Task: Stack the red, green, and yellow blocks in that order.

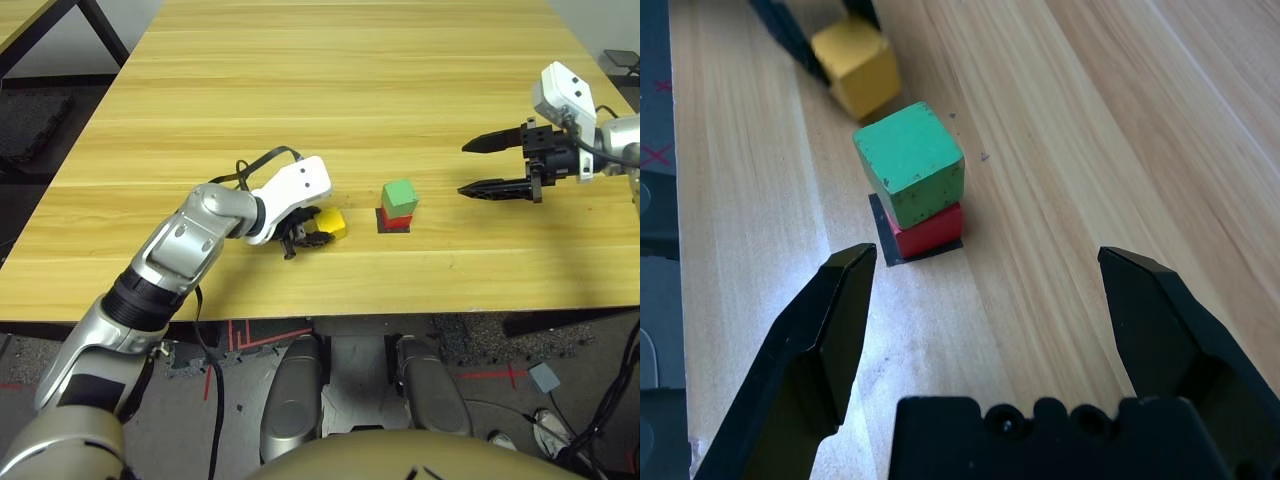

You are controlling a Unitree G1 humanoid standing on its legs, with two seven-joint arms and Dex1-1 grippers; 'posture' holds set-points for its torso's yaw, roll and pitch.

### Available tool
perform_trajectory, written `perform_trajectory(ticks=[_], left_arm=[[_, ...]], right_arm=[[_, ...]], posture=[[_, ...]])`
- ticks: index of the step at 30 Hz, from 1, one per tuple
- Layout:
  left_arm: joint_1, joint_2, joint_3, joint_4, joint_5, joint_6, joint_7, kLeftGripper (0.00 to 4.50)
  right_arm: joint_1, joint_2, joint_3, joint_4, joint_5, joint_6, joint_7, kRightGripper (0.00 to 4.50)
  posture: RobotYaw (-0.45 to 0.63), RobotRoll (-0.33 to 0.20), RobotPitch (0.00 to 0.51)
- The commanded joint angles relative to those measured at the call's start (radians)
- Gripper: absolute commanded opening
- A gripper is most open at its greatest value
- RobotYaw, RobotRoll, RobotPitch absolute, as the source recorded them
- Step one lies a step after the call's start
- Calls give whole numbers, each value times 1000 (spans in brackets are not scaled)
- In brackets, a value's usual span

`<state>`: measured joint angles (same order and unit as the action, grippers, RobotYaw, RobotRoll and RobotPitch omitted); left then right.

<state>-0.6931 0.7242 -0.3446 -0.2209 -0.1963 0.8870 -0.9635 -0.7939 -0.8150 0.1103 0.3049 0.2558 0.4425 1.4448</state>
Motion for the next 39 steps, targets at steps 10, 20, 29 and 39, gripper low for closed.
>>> perform_trajectory(ticks=[10, 20, 29, 39], left_arm=[[-333, -95, -9, 42, -105, 207, -37, 1921], [-391, -180, -100, 125, -93, 273, -10, 1921], [-420, -235, -132, 153, -95, 272, 1, 1921], [-402, -260, -146, 185, -88, 245, 9, 1921]], right_arm=[[57, -14, -14, -36, 16, -1, 15, 4500], [93, -20, -30, -77, 26, 23, -2, 4500], [117, -20, -38, -104, 34, 41, -18, 4500], [119, -24, -32, -105, 45, 42, -23, 4500]], posture=[[193, 31, 123], [172, 45, 134], [167, 52, 139], [165, 53, 148]])
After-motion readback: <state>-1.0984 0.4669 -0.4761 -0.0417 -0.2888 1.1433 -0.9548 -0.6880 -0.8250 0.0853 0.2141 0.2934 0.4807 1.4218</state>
